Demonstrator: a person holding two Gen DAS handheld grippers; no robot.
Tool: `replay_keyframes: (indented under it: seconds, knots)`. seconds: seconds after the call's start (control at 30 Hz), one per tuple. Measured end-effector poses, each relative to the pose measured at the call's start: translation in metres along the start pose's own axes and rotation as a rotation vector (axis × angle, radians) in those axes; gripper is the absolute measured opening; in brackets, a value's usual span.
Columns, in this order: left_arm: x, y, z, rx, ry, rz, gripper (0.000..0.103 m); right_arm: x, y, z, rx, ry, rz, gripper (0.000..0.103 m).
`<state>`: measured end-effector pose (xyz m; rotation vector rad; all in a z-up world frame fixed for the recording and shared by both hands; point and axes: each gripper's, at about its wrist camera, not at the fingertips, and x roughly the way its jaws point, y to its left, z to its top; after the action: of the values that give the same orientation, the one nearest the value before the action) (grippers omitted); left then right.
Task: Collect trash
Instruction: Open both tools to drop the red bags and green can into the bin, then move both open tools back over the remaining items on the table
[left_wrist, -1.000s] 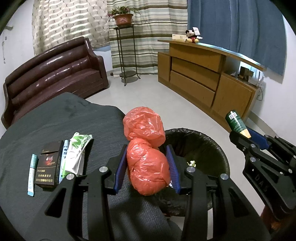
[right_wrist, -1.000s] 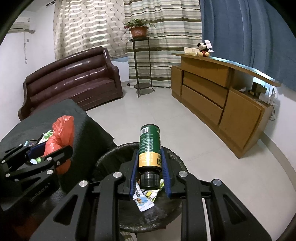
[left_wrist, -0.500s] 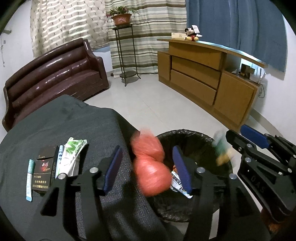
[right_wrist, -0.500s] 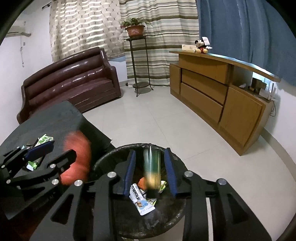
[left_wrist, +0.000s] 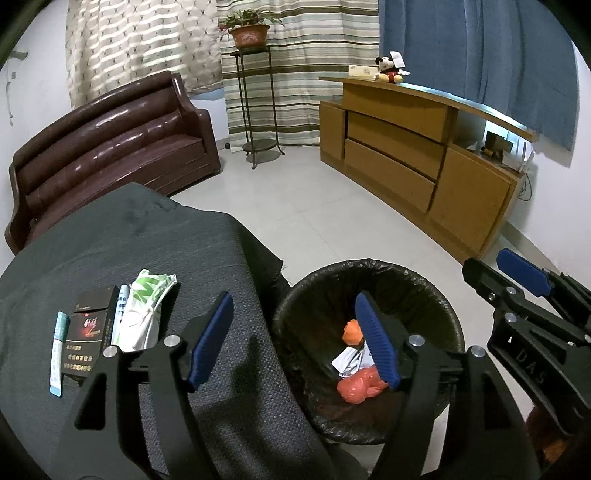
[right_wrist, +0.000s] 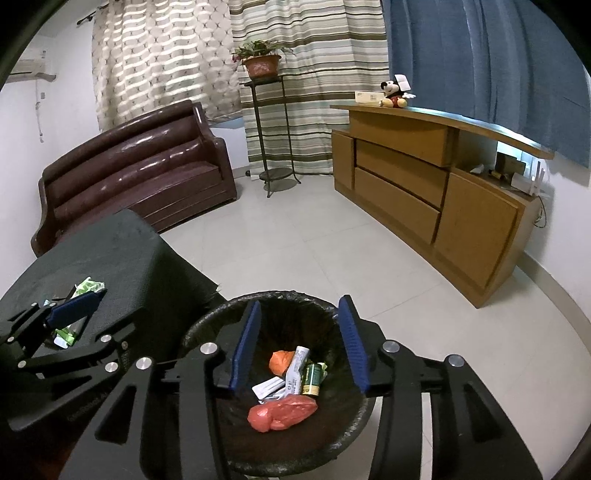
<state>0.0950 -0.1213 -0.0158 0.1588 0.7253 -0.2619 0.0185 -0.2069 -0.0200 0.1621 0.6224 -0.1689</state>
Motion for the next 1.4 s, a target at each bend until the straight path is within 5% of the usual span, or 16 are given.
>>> replay_keyframes:
  seconds: [0.17,0.73,1.4]
  knots:
    - [-0.002,0.004,0.0,-0.011,0.0,0.004,0.068,-0.001,0.001,0.0,-0.002,-0.006,-0.002,0.061]
    - [-0.033,0.05,-0.012,-0.067,-0.002,0.06,0.068,-0.003,0.035,-0.003,-0.045,0.015,0.045,0.061]
    - [-0.068,0.182,-0.052,-0.244,0.035,0.252,0.068,0.001,0.123,-0.001,-0.14,0.04,0.186,0.061]
